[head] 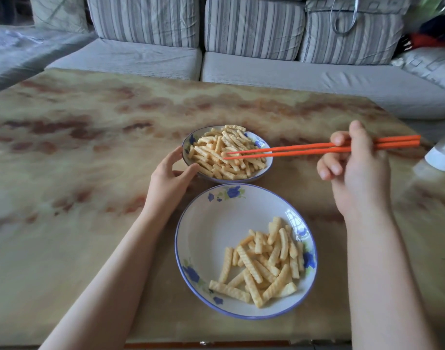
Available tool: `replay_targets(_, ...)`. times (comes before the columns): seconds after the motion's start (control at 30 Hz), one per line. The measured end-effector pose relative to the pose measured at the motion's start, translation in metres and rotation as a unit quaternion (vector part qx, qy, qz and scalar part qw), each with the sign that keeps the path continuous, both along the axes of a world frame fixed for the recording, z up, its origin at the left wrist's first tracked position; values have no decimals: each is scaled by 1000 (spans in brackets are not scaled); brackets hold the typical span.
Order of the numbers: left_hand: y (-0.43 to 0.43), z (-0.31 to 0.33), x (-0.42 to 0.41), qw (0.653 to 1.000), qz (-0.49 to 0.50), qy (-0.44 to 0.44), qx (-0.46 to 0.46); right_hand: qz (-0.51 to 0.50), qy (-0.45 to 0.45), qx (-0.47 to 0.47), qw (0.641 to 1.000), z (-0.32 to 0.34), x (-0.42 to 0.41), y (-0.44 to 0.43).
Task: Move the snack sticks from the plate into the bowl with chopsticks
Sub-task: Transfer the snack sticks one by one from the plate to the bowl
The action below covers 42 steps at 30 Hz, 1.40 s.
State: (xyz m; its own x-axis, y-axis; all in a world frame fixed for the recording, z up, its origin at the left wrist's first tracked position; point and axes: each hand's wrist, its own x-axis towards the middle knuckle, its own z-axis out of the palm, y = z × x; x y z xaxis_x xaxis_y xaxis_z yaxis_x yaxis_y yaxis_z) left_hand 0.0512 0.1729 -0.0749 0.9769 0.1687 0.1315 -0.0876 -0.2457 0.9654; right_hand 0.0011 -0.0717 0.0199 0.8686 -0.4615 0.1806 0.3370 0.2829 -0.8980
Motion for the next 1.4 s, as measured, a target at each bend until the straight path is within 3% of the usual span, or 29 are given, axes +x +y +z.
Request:
replay_targets(0.17, 0, 0, -1, 1000, -1, -5, 2, -105, 27, -6, 994, -5, 2, -5)
replay_targets(0.5, 0, 0, -1, 1000, 0, -5, 1, -88, 37, -73, 993, -6, -2, -11)
replay_targets(0.67, 0, 0, -1, 1000, 2, 2, -1, 40, 5, -63, 997, 0, -6, -22)
replay_targets(0.83, 0, 0, 0, 1000, 3, 4, -6, 214, 70, -183, 957, 6, -19, -20)
replay_targets(1.13, -1, 4, -2, 1000, 4, 3, -3, 285, 121, -254, 916, 11, -23, -8)
replay_targets(1.4, -2, 3, -3, 1000, 4, 0, -4, 262, 100, -203, 938, 6, -18, -1)
